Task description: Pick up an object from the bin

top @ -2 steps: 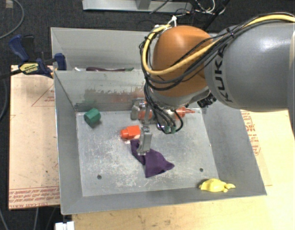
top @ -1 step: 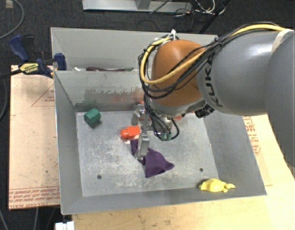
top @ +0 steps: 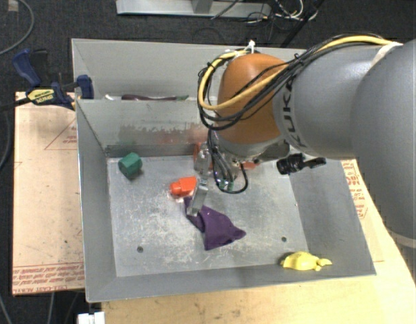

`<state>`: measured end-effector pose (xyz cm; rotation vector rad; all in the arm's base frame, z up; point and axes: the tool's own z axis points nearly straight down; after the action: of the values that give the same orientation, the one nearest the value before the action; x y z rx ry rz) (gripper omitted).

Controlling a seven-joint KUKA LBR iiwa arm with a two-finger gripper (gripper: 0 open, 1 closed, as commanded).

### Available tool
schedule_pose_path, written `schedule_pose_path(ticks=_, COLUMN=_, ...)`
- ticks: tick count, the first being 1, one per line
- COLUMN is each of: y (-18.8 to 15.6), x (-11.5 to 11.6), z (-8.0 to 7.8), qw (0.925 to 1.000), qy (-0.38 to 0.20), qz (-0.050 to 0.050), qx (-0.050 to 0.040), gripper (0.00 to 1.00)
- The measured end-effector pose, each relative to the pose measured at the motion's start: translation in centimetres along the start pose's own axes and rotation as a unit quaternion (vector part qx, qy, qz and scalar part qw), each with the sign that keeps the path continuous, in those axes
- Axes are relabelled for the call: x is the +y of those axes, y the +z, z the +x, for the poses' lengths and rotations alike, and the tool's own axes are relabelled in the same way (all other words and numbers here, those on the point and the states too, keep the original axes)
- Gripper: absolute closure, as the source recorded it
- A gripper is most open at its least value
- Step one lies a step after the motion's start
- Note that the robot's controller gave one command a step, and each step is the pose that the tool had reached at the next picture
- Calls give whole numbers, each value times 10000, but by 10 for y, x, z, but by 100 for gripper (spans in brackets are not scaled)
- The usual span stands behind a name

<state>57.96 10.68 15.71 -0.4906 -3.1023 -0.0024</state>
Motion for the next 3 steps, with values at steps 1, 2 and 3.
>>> schedule_pose_path(ticks=1, y=22, x=-42, z=10, qw=9937, qy=-1121, qz=-10, qx=-24, gripper=0)
schedule_pose_path(ticks=2, y=51, x=-45, z=15, qw=9991, qy=-418, qz=-8, qx=-15, gripper=0)
schedule_pose_path(ticks=3, y=86, x=-45, z=33, qw=9997, qy=259, qz=-26, qx=-37, gripper=100)
